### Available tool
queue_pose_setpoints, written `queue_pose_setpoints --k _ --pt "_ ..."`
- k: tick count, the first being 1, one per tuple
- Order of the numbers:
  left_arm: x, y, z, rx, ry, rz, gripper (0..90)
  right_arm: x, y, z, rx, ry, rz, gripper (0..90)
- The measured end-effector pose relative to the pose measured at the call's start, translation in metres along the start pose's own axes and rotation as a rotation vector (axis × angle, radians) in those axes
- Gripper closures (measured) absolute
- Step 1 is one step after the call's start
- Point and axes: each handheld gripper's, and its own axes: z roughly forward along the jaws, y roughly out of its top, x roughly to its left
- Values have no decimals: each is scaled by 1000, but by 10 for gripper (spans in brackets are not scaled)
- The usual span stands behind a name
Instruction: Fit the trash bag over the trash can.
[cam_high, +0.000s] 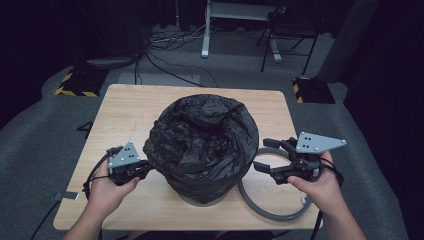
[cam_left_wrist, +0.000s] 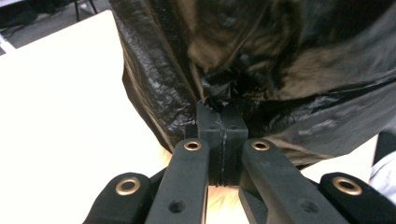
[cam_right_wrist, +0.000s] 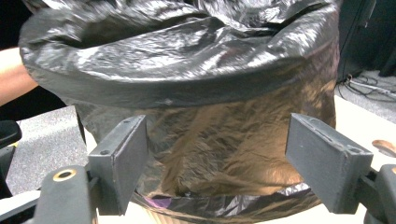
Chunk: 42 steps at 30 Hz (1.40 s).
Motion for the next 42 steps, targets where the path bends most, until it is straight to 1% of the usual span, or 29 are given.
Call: queue_pose_setpoints --k 2,3,4,5,6,7,8,9,10,11,12,13,15,17,19,21,23,25,27,29,31,33,34,36,37,38,39,41,42 --pt "-3 -4 9 42 -12 13 900 -1 -1 1 6 -3 2 221" --pt "-4 -6 12 61 -11 6 900 -2 -1 2 9 -3 2 219" --pt "-3 -8 13 90 3 17 900 -2 -1 3 16 -3 0 212" --pt "-2 -11 14 90 10 8 900 -2 -1 4 25 -2 -1 202" --pt "0 -13 14 82 8 -18 900 -1 -1 5 29 2 -3 197" --pt "2 -15 12 67 12 -54 900 -1 -1 6 31 7 -4 191" --pt "6 -17 10 52 39 -79 888 0 -1 7 33 10 -7 184" --pt "10 -18 6 38 73 -90 854 0 0 8 33 11 -12 176" --pt "14 -19 3 20 86 -113 854 1 0 10 31 12 -19 172" --pt "17 -19 -1 -18 98 -135 835 1 0 11 33 11 -26 169" --pt "19 -18 -4 -71 118 -142 775 2 0 13 36 14 -31 165" --pt "19 -17 -8 -117 128 -138 688 3 0 15 40 16 -39 161" --pt "17 -13 -17 -179 133 -139 616 4 -1 19 59 20 -56 161" --pt "15 -9 -25 -231 140 -127 517 1 -3 21 70 31 -44 169" --pt "14 -7 -31 -244 117 -121 531 -8 -7 19 79 7 -23 154" --pt "12 -4 -32 -252 85 -106 513 -17 -11 16 82 -19 -7 155" --pt "9 -1 -31 -245 61 -82 492 -24 -14 15 92 -31 -3 155" --pt "5 2 -28 -235 37 -66 500 -32 -19 16 118 -46 2 155" --pt "3 5 -24 -213 26 -45 526 -43 -25 16 141 -65 19 155" --pt "2 7 -20 -197 17 -36 585 -54 -30 18 152 -73 44 155" --pt "4 9 -17 -180 8 -30 704 -64 -36 25 170 -40 77 155" --pt "5 11 -15 -159 3 -32 852 -73 -43 33 163 25 131 156" --pt "6 12 -15 -151 3 -33 891 -77 -46 37 163 31 142 156" --pt "6 13 -12 -146 7 -26 900 -80 -47 44 164 41 144 163" --pt "6 14 -12 -140 12 -19 900 -80 -46 46 161 49 142 300" --pt "6 15 -11 -140 17 -12 900 -80 -44 47 170 59 114 522" --pt "7 16 -11 -140 19 -9 900 -78 -42 47 187 66 83 649" --pt "7 17 -10 -150 21 -12 900 -74 -40 47 199 54 49 862" --pt "7 16 -10 -149 20 -13 900 -72 -39 46 217 36 34 884"
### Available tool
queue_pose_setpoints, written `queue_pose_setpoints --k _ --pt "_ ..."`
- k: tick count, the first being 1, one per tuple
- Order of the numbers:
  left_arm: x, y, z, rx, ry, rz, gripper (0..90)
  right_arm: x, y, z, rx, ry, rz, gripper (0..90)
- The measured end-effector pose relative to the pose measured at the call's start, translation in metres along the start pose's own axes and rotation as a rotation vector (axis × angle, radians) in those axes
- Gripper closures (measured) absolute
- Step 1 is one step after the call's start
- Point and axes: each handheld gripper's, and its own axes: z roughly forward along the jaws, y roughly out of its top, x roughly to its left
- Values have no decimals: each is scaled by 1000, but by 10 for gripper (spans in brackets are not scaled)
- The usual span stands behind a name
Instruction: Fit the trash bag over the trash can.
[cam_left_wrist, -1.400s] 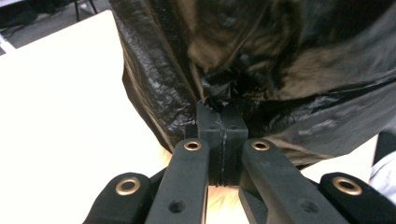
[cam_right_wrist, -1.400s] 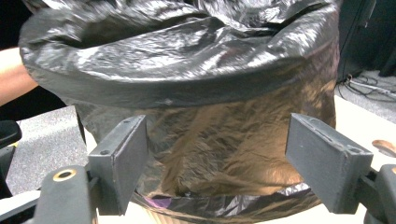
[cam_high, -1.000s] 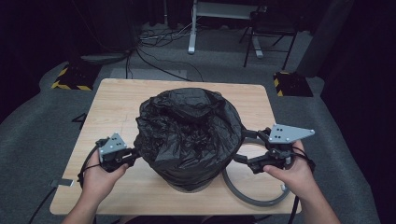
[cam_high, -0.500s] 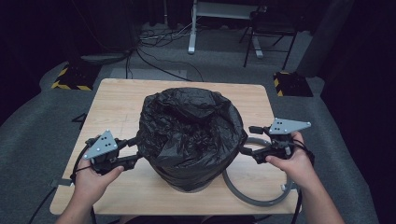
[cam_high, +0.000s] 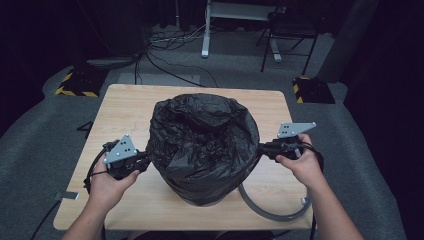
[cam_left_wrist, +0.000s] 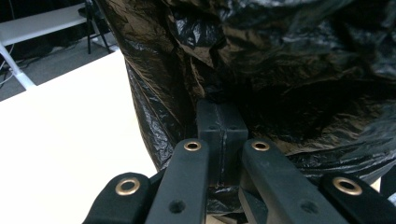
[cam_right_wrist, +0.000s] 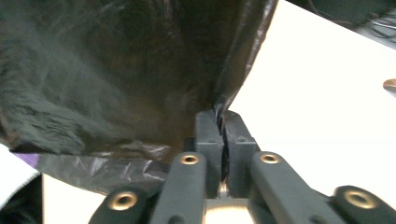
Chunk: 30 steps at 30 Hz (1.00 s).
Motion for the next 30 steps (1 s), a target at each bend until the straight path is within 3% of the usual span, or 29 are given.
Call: queue_pose_setpoints --k 3,6,9,12,14,16,18,20,21,22,24,25,27,30 --pt "1 -4 3 13 -9 -4 900 5 -7 2 39 -62 -36 899" --pt "3 -10 8 46 -11 -17 900 9 -22 10 116 -94 -35 899" --pt "4 -12 12 48 -14 -30 900 12 -39 22 208 -87 -33 899" --pt "6 -18 18 82 -23 -44 900 17 -56 34 308 -66 -21 899" --pt "7 -24 22 135 -23 -46 900 21 -67 38 355 -45 -2 895" --pt "7 -30 24 158 -13 -54 900 23 -75 38 369 -39 18 857" --pt "9 -36 24 182 -8 -69 900 24 -81 35 371 -35 44 733" --pt "11 -39 20 183 10 -61 900 25 -83 29 338 -53 55 496" --pt "12 -38 16 161 15 -64 900 24 -81 24 291 -67 56 344" --pt "12 -37 12 127 17 -72 859 24 -77 18 231 -78 53 250" --pt "12 -35 5 38 14 -51 644 25 -64 4 109 -85 31 166" --pt "11 -33 1 17 11 -49 545 26 -56 -3 58 -87 18 148" --pt "7 -27 -5 -9 -9 -28 458 31 -39 -13 -32 -72 8 151" --pt "-1 -17 -10 -34 -40 -9 378 44 -15 -18 -91 -2 -39 155"
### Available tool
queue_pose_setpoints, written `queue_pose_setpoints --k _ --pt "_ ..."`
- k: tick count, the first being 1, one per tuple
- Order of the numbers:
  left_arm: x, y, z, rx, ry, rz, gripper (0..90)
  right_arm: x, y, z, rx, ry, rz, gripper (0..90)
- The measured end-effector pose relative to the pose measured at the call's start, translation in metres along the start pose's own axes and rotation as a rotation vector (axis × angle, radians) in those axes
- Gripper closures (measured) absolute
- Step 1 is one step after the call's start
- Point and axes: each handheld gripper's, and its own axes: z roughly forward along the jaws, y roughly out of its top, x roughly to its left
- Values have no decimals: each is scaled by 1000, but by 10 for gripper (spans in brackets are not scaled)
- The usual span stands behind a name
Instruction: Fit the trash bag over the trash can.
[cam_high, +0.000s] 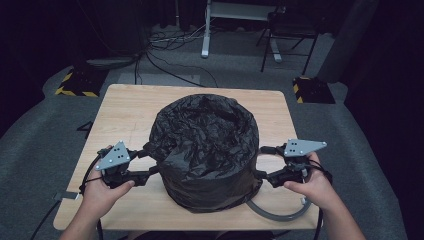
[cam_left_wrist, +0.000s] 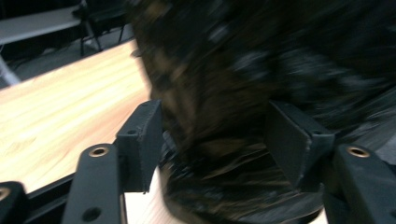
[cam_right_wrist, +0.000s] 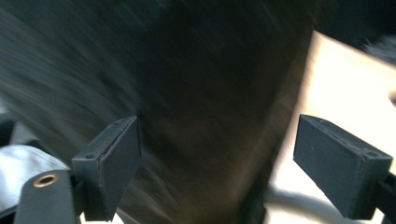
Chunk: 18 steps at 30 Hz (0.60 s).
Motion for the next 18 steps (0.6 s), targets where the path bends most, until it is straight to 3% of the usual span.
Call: queue_pose_setpoints --k 4,7,8,11,13,14,18 --pt "-5 9 1 -1 -5 12 372 17 20 3 -45 44 -32 155" --pt "-5 11 1 5 -28 17 490 24 26 5 -45 22 -31 170" --pt "-5 11 1 3 -28 16 517 24 27 4 -55 9 -33 255" --pt "-5 11 -1 -16 -37 9 567 20 29 0 -16 18 -49 655" --pt "-5 12 -2 -25 -41 13 572 17 29 -3 -4 12 -56 852" --pt "-5 13 -2 -29 -45 14 577 17 30 -5 -8 18 -57 900" --pt "-5 14 -6 -43 -47 20 579 18 31 -11 -31 15 -56 900"
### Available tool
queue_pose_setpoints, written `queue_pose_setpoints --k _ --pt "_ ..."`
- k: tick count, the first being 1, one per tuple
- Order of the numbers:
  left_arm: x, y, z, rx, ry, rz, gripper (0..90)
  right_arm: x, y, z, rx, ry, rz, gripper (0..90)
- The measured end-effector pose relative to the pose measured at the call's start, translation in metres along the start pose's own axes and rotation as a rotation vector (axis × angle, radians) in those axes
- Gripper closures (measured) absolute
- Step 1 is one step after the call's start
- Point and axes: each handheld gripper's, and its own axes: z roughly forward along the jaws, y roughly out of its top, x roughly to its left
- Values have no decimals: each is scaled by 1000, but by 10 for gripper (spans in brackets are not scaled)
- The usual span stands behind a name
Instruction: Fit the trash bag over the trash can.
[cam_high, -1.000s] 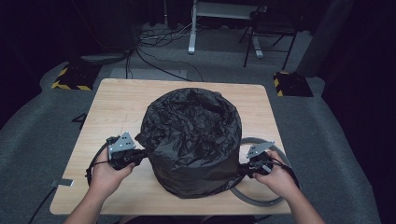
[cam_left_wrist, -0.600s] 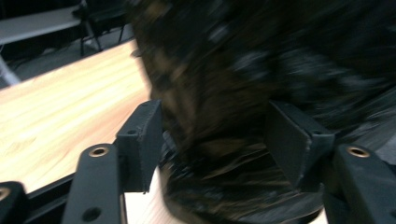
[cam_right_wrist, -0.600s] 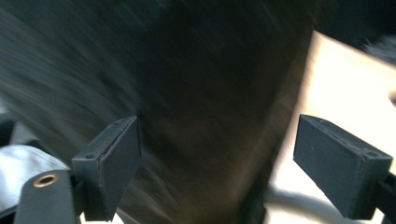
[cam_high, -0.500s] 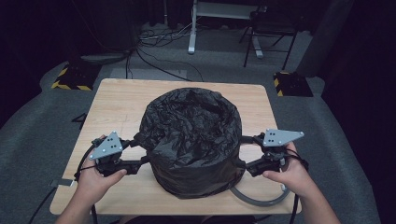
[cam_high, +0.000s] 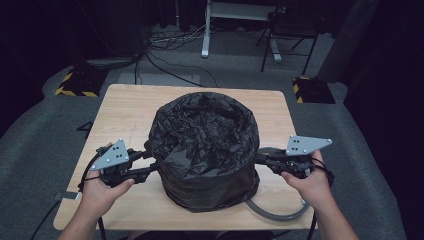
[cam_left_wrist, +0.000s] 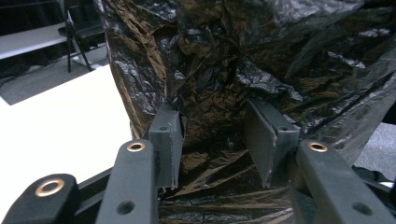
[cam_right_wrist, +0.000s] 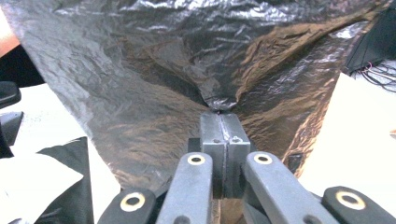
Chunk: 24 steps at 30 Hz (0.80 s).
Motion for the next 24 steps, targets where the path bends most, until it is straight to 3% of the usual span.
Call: queue_pose_setpoints --k 6,10,14,16,18,21,24 --pt "0 1 -3 -18 -9 -2 668 1 -9 -7 63 -6 21 900" --pt "2 -3 3 39 -18 -9 890 1 -22 -5 121 -11 40 900" --pt "5 -9 14 111 24 6 900 1 -31 1 153 -8 50 900" --pt "5 -9 15 94 36 8 900 0 -35 5 173 -12 54 900" --pt "6 -6 12 32 43 -6 898 -3 -40 10 209 -27 61 900" --pt "8 -3 4 -41 56 -6 573 -10 -50 18 282 -69 92 900" --pt "7 0 -1 -83 38 -2 383 -14 -61 26 339 -85 121 900"
